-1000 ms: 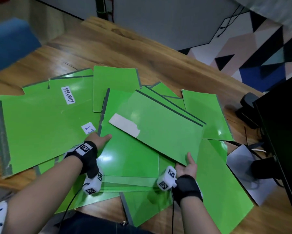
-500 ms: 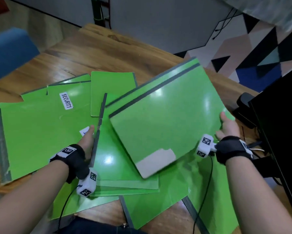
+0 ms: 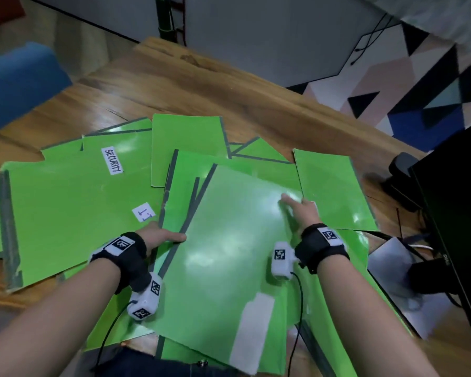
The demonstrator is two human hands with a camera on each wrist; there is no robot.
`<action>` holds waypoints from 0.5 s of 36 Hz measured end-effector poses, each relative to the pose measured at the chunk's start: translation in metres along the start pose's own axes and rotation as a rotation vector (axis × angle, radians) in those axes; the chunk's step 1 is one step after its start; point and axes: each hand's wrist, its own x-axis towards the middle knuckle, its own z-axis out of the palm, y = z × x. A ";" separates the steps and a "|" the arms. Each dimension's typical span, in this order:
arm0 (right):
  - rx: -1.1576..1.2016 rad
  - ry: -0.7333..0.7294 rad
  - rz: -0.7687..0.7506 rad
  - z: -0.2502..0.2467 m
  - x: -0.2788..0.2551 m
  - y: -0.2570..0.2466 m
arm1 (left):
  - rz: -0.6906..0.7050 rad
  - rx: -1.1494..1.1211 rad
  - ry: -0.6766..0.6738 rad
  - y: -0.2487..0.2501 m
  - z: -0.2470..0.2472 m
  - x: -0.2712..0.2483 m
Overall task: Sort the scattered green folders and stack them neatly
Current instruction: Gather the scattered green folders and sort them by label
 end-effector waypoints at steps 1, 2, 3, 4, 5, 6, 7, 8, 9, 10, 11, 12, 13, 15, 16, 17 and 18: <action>-0.073 -0.064 0.046 0.000 -0.003 0.009 | 0.001 0.014 0.017 -0.001 0.000 0.002; -0.138 -0.109 0.065 0.000 -0.009 0.016 | 0.009 0.021 0.031 -0.001 0.001 0.002; -0.167 -0.123 0.065 0.000 -0.013 0.026 | 0.011 0.021 0.043 0.000 0.001 0.001; -0.171 -0.118 0.057 0.001 -0.018 0.038 | 0.008 0.018 0.052 0.000 0.001 0.001; -0.173 -0.100 0.045 0.002 -0.021 0.051 | 0.005 0.015 0.053 -0.001 0.001 0.002; -0.177 -0.086 0.034 0.003 -0.027 0.062 | 0.011 0.008 0.052 -0.001 0.001 0.005; -0.184 -0.083 0.042 0.004 -0.031 0.072 | 0.015 0.013 0.054 -0.002 0.001 0.006; -0.188 -0.083 0.045 0.006 -0.035 0.083 | 0.013 0.017 0.048 -0.001 0.000 0.006; -0.191 -0.077 0.059 0.007 -0.037 0.093 | 0.010 0.016 0.046 -0.002 0.000 0.008; -0.187 -0.054 0.079 0.007 -0.041 0.102 | 0.010 0.021 0.036 -0.001 0.000 0.007; -0.179 -0.030 0.109 0.008 -0.044 0.110 | 0.013 0.020 0.036 -0.001 0.000 0.007; -0.165 -0.012 0.131 0.008 -0.049 0.116 | 0.011 0.034 0.035 -0.001 0.000 0.005; -0.155 -0.003 0.154 0.009 -0.051 0.123 | 0.012 0.049 0.038 0.000 0.000 0.004; -0.151 -0.011 0.161 0.010 -0.058 0.130 | 0.010 0.059 0.047 0.002 -0.001 0.000; -0.138 -0.007 0.145 0.011 -0.061 0.131 | 0.010 0.063 0.050 0.005 -0.001 -0.004; -0.114 0.008 0.127 0.012 -0.062 0.129 | 0.013 0.069 0.052 0.007 -0.001 -0.009; -0.080 0.032 0.098 0.013 -0.063 0.125 | 0.015 0.072 0.055 0.009 0.000 -0.012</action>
